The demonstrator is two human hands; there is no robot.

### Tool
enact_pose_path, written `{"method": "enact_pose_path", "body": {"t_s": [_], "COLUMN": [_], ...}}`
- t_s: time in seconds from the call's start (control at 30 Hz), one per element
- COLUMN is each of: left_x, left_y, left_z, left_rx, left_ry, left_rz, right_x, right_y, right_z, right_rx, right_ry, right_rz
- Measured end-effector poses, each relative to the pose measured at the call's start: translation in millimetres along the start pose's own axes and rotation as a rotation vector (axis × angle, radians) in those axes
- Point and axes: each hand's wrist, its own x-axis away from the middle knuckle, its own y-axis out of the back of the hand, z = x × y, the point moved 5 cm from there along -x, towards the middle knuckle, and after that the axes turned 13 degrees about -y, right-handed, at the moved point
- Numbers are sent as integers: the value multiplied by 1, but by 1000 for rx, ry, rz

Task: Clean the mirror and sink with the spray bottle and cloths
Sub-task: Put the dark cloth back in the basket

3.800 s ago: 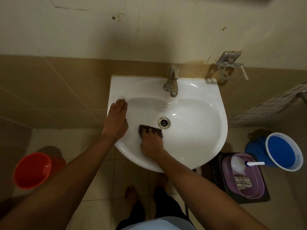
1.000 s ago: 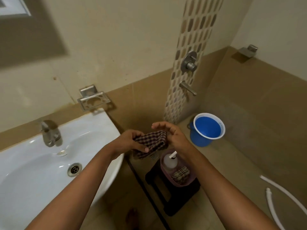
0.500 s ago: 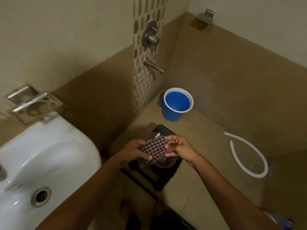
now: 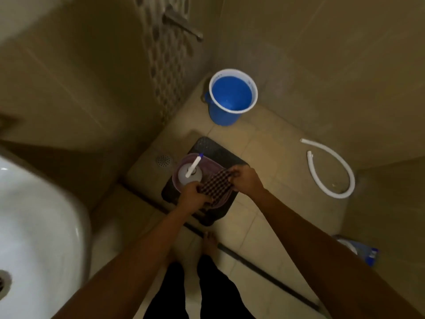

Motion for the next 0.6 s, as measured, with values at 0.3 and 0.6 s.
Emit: {"method": "enact_pose_path", "body": {"t_s": [0.3,0.6], "left_x": [-69,-105], "left_y": [-36,-46], "left_z": [44,85], "left_rx": [-485,-544], "left_ry": [-78,9], "left_rz": [27,182], "right_x": [-72,-93], "right_y": [-36,-75], "right_z": [-11,-6], "right_rx": [392,724], "right_ry": [35,159], "right_rz": [-15,-33]}}
